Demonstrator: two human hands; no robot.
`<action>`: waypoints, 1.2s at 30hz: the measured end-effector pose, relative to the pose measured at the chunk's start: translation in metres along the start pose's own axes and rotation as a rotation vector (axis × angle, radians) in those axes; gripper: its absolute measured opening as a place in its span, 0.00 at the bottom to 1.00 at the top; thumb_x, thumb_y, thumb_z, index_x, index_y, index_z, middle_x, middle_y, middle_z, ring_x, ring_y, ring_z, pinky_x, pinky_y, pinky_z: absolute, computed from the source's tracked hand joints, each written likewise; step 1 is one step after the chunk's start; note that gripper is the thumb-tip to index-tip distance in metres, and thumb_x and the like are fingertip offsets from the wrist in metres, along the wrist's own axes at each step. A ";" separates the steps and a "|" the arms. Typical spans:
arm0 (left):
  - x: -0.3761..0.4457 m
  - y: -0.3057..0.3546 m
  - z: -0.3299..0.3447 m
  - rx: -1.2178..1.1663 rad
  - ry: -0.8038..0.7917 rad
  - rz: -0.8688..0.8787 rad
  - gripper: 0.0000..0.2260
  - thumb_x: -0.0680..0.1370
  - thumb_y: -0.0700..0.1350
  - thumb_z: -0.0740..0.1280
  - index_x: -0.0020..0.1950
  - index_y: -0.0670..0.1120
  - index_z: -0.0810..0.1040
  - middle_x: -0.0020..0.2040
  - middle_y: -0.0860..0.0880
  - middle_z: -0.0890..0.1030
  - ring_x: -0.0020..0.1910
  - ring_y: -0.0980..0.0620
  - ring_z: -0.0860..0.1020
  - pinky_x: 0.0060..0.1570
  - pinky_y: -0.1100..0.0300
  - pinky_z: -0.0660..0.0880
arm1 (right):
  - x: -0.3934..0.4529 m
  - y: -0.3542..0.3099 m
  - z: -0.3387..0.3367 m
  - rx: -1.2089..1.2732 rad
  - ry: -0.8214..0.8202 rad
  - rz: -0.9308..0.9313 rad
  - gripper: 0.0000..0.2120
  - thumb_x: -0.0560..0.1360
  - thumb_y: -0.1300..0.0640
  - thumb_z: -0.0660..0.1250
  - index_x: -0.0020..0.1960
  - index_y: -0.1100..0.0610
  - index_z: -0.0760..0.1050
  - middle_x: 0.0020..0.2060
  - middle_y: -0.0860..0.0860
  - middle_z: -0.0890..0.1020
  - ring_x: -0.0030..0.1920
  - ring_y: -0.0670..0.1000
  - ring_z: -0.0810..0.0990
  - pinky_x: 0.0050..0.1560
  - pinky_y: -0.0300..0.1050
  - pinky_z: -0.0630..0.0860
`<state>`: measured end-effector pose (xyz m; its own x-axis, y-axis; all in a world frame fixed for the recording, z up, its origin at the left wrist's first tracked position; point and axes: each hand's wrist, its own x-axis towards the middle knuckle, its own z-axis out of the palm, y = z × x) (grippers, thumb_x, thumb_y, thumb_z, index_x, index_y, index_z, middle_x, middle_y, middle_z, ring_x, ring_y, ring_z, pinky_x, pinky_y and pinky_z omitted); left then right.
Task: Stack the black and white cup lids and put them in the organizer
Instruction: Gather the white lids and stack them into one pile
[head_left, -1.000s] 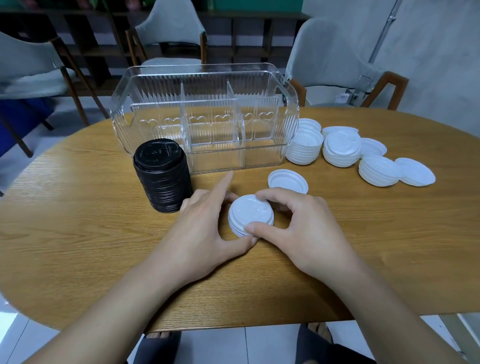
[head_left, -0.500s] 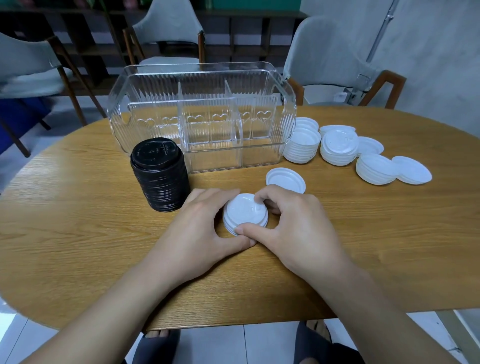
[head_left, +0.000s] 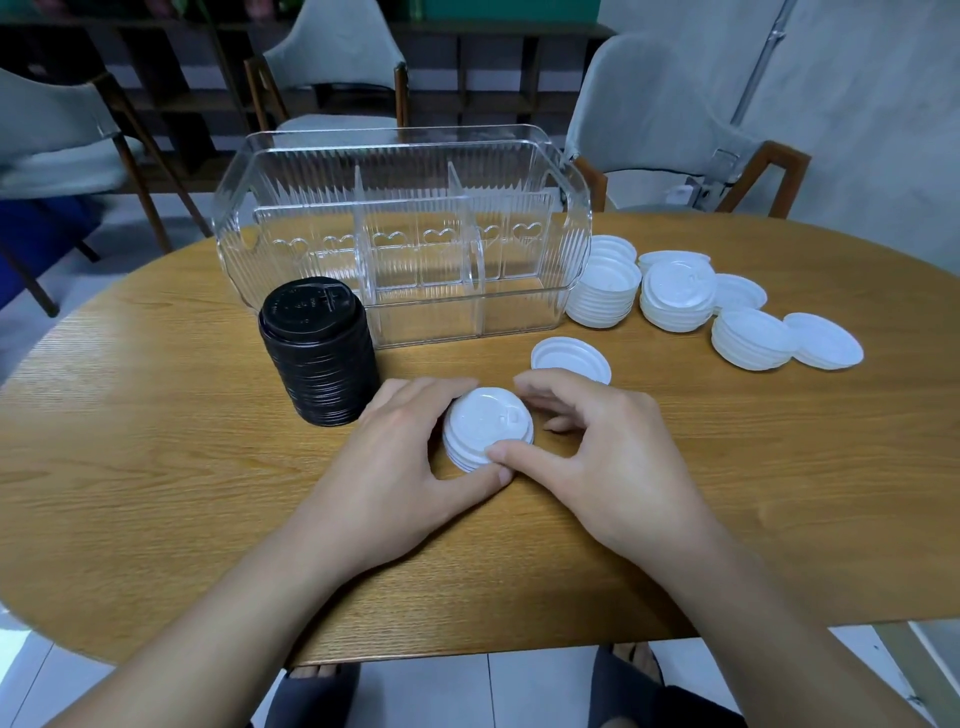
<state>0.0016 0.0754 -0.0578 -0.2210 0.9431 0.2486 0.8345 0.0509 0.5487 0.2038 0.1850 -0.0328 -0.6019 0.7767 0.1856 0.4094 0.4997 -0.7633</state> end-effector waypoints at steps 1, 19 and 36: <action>0.000 0.000 0.000 -0.002 0.006 0.000 0.37 0.74 0.74 0.72 0.78 0.57 0.75 0.68 0.65 0.78 0.70 0.59 0.72 0.72 0.58 0.72 | 0.001 0.001 -0.003 -0.005 0.024 0.006 0.27 0.71 0.41 0.84 0.68 0.43 0.83 0.60 0.36 0.87 0.61 0.37 0.84 0.63 0.41 0.82; 0.005 0.010 -0.004 -0.002 0.008 -0.032 0.32 0.74 0.66 0.80 0.74 0.61 0.73 0.63 0.70 0.77 0.65 0.62 0.73 0.64 0.70 0.68 | 0.024 0.036 -0.006 -0.468 0.215 -0.111 0.03 0.78 0.53 0.79 0.52 0.50 0.88 0.48 0.44 0.82 0.54 0.52 0.78 0.61 0.52 0.69; 0.000 0.013 -0.003 -0.007 0.003 -0.066 0.31 0.72 0.68 0.77 0.71 0.61 0.75 0.61 0.73 0.74 0.70 0.59 0.71 0.73 0.48 0.72 | 0.020 0.022 -0.015 -0.197 0.290 -0.108 0.03 0.82 0.53 0.75 0.50 0.48 0.83 0.44 0.41 0.81 0.47 0.46 0.78 0.54 0.45 0.73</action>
<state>0.0109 0.0752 -0.0482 -0.2768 0.9367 0.2143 0.8145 0.1104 0.5695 0.2117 0.2174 -0.0368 -0.4411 0.7777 0.4479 0.4953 0.6271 -0.6012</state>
